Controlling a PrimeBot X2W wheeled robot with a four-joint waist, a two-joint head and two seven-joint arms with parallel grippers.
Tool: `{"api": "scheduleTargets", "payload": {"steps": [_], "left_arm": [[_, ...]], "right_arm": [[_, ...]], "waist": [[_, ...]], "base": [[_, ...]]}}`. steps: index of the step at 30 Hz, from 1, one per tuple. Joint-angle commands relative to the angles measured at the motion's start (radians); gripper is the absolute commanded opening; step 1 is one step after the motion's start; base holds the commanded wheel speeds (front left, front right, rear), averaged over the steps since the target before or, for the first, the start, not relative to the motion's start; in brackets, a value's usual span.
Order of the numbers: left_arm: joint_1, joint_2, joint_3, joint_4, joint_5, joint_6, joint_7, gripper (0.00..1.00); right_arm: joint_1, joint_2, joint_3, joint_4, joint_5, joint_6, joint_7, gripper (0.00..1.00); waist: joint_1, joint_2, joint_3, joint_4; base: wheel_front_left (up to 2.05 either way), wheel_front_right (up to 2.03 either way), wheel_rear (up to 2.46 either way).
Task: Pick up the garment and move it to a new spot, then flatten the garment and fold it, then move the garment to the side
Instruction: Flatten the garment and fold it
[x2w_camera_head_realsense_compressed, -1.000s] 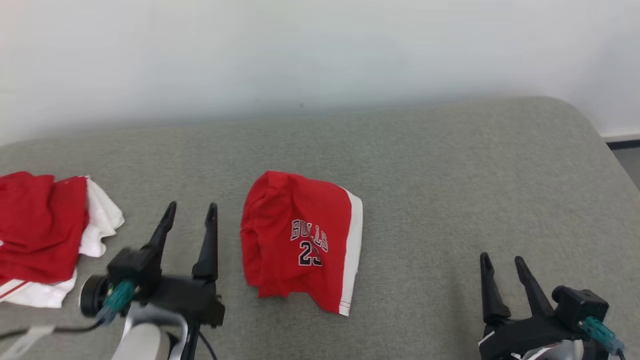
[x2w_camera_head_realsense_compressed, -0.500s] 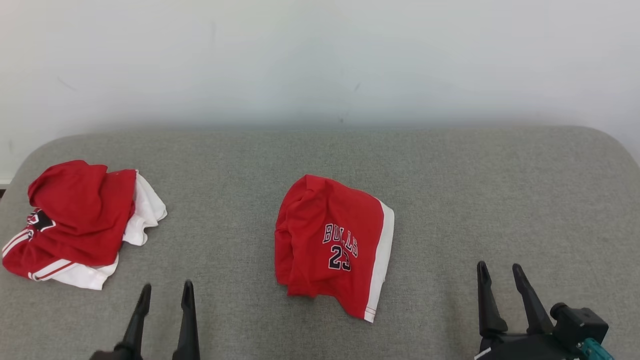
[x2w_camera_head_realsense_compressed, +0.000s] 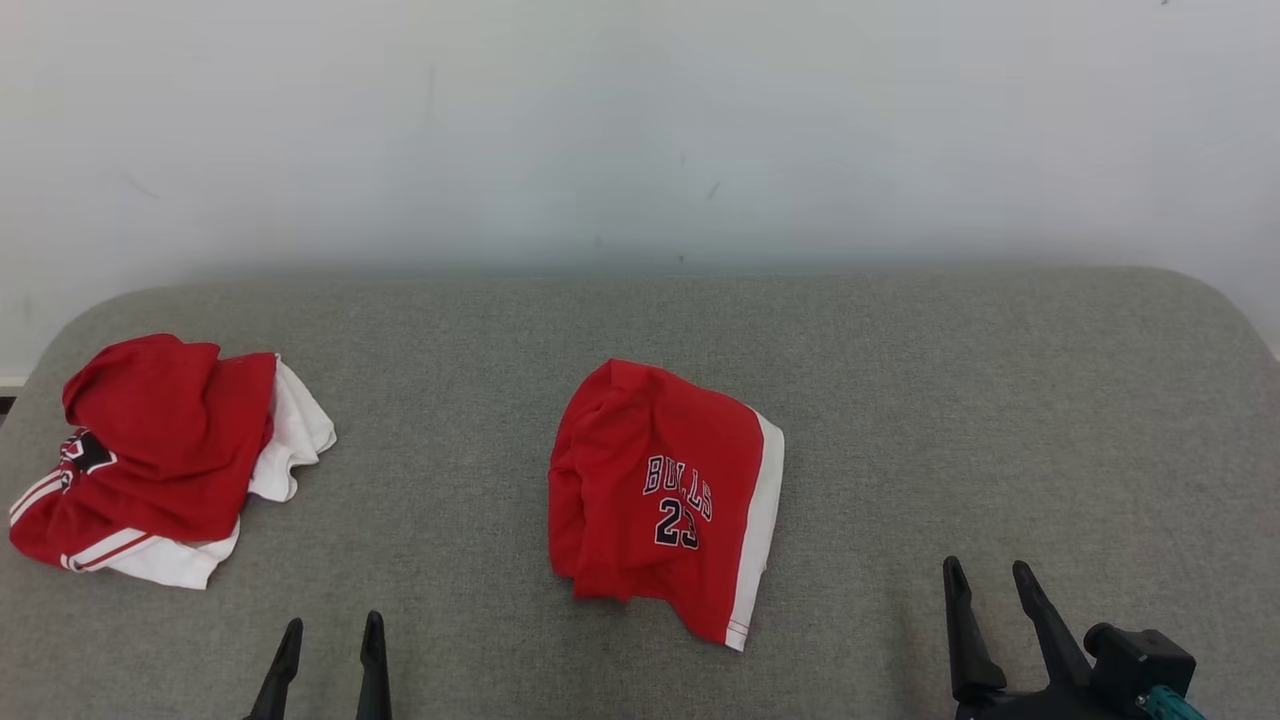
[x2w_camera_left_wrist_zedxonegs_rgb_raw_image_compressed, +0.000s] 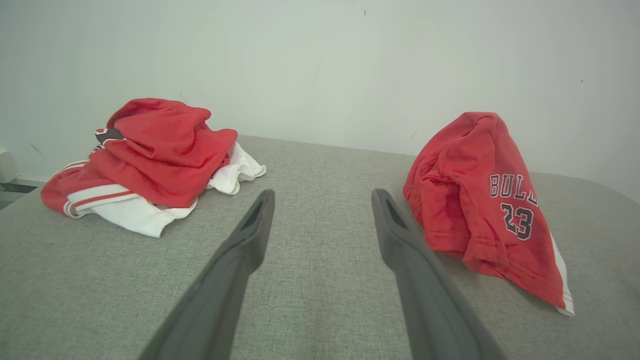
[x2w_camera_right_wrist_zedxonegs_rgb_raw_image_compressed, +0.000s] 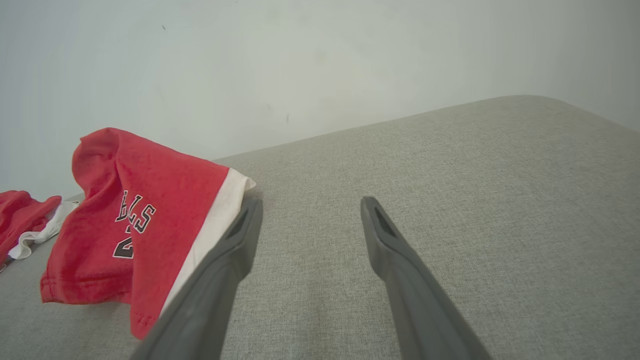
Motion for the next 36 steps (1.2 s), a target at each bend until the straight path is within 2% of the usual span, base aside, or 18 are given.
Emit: {"api": "scheduleTargets", "payload": {"steps": [1,18,23,31,36], "left_arm": [[-0.003,-0.004,0.001,0.001,0.011,-0.003,-0.003,1.00],[-0.012,-0.008,-0.015,0.011,0.021,-0.016,-0.003,1.00],[-0.034,-0.008,-0.067,0.039,0.014,-0.017,-0.003,1.00],[-0.132,0.007,-0.198,0.146,-0.031,-0.015,-0.003,1.00],[-0.195,0.007,-0.210,0.252,-0.062,-0.012,-0.004,1.00]], "right_arm": [[-0.003,-0.002,0.000,0.002,0.001,0.003,0.000,1.00],[0.004,-0.002,0.004,-0.008,0.008,0.003,0.016,1.00],[-0.001,-0.002,0.011,-0.013,0.006,0.003,0.020,1.00],[-0.020,-0.001,0.026,-0.026,-0.001,0.004,0.036,1.00],[-0.029,-0.002,0.028,-0.032,-0.004,0.003,0.037,1.00]], "waist": [[0.0001,0.0000,0.000,-0.001],[0.0001,0.0000,0.002,-0.007],[0.0001,0.0000,0.010,-0.022],[0.0001,0.0000,0.053,-0.121],[0.0001,0.0000,0.082,-0.206]], "base": [[0.00,0.00,0.00],[0.00,0.00,0.00],[0.00,0.00,0.00],[0.00,0.00,0.00],[0.00,0.00,0.00]]}}
